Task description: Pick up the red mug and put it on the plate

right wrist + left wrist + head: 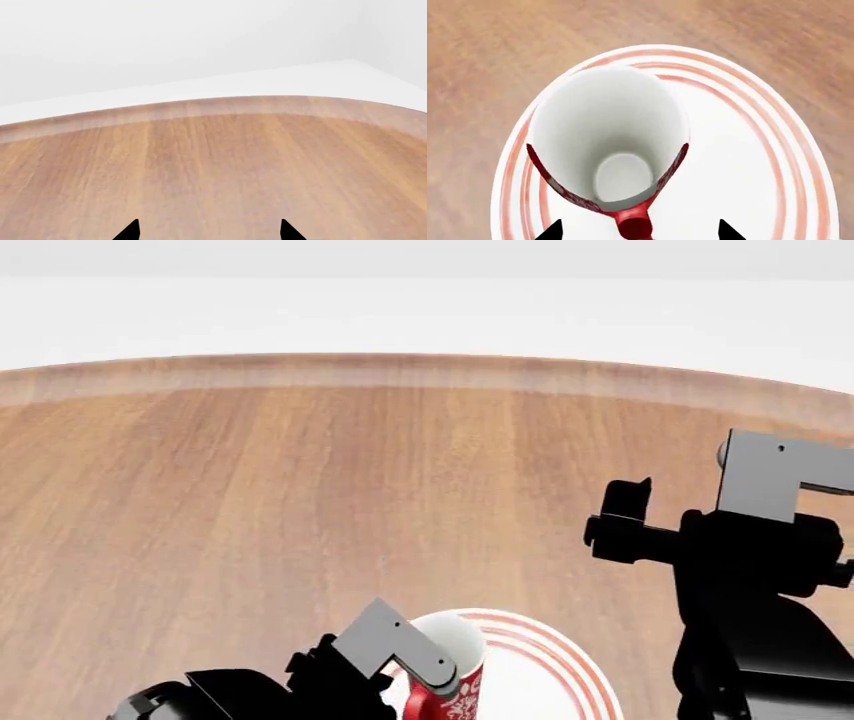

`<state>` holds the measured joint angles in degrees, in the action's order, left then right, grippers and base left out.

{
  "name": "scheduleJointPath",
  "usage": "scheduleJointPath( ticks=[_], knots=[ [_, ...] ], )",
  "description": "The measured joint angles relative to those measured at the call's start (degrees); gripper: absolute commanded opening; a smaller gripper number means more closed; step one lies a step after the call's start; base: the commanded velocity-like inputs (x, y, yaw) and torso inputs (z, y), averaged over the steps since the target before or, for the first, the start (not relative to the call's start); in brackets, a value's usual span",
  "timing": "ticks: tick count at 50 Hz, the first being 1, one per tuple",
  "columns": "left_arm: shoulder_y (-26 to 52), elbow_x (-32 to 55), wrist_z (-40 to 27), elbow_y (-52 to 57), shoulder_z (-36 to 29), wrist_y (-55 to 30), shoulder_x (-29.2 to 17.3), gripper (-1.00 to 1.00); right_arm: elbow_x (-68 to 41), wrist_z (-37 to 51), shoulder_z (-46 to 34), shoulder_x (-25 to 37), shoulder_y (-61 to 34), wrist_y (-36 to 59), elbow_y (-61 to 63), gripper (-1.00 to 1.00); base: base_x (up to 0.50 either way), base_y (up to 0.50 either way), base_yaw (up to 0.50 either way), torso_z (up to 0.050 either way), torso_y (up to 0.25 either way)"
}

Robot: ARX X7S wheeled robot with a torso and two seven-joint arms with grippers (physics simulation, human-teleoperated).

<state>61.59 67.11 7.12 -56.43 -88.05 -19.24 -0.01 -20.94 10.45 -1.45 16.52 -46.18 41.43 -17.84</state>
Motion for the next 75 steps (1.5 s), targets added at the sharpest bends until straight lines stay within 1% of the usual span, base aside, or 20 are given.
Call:
scheduleJointPath(
  ticks=[7, 12, 17, 21, 29, 40, 48, 53, 56, 59, 65, 69, 75],
  knots=[
    [1.2, 0.3, 1.5, 0.3, 0.0, 0.8, 0.0, 1.0, 0.1, -0.1, -0.6, -0.4, -0.5, -0.3, -0.8, 1.0, 0.0, 0.0, 0.0, 0.0, 0.0],
    [1.7, 0.5, 1.3, 1.5, 0.0, 1.1, -0.6, 1.0, 0.2, -0.1, -1.0, -0.6, -0.8, -0.4, -1.1, 1.0, 0.0, 0.0, 0.0, 0.0, 0.0],
    [2.1, 1.2, -0.4, 6.0, 0.2, 0.3, -2.9, 1.0, 0.2, -0.1, -1.3, -0.7, -1.0, -0.4, -1.2, 1.0, 0.0, 0.0, 0.0, 0.0, 0.0],
    [2.3, 2.1, -2.7, 11.1, 0.4, -0.7, -5.5, 1.0, 0.1, -0.1, -1.3, -0.7, -1.0, -0.4, -1.3, 1.0, 0.0, 0.0, 0.0, 0.0, 0.0],
    [2.5, 4.0, -9.2, 23.8, 1.1, -2.7, -12.8, 1.0, 0.0, -0.1, -1.4, -0.7, -0.9, -0.6, -1.3, 1.0, 0.0, 0.0, 0.0, 0.0, 0.0],
    [2.4, 7.2, -17.4, 43.4, 3.1, -3.5, -25.6, 1.0, -0.2, -0.1, -1.7, -0.9, -0.9, -0.8, -1.5, 1.0, 0.0, 0.0, 0.0, 0.0, 0.0],
    [2.8, 9.8, -21.0, 56.1, 6.2, -1.6, -35.4, 1.0, -0.4, 0.1, -1.9, -0.8, -0.9, -0.2, -0.3, 1.0, 0.0, 0.0, 0.0, 0.0, 0.0],
    [2.7, 10.8, -22.2, 61.2, 8.1, 0.4, -39.6, 1.0, -0.6, 0.3, -2.0, -0.7, -0.9, 0.3, 0.4, 1.0, 0.0, 0.0, 0.0, 0.0, 0.0],
    [1.9, 10.4, -23.5, 63.5, 9.8, 3.3, -41.5, 1.0, -0.6, 0.5, -2.1, -0.6, -0.8, 0.6, 1.1, 1.0, 0.0, 0.0, 0.0, 0.0, 0.0],
    [0.8, 8.9, -26.7, 64.9, 11.6, 6.9, -42.7, 1.0, -0.7, 0.6, -2.1, -0.5, -0.6, 0.8, 2.0, 1.0, 0.0, 0.0, 0.0, 0.0, 0.0],
    [-0.8, 4.4, -37.1, 65.8, 15.3, 13.1, -43.6, 1.0, -1.1, 0.6, -2.4, -0.1, 0.1, 1.3, 5.0, 1.0, 0.0, 0.0, 0.0, 0.0, 0.0],
    [-1.1, 1.3, -43.0, 66.2, 16.9, 15.5, -43.8, 1.0, -1.4, 0.6, -2.5, 0.1, 0.8, 1.4, 7.6, 1.0, 0.0, 0.0, 0.0, 0.0, 0.0],
    [-1.0, -1.9, -49.1, 65.8, 18.8, 18.0, -43.7, 1.0, -1.7, 0.4, -2.9, 0.5, 1.9, 1.2, 11.3, 1.0, 0.0, 0.0, 0.0, 0.0, 0.0]
  ],
)
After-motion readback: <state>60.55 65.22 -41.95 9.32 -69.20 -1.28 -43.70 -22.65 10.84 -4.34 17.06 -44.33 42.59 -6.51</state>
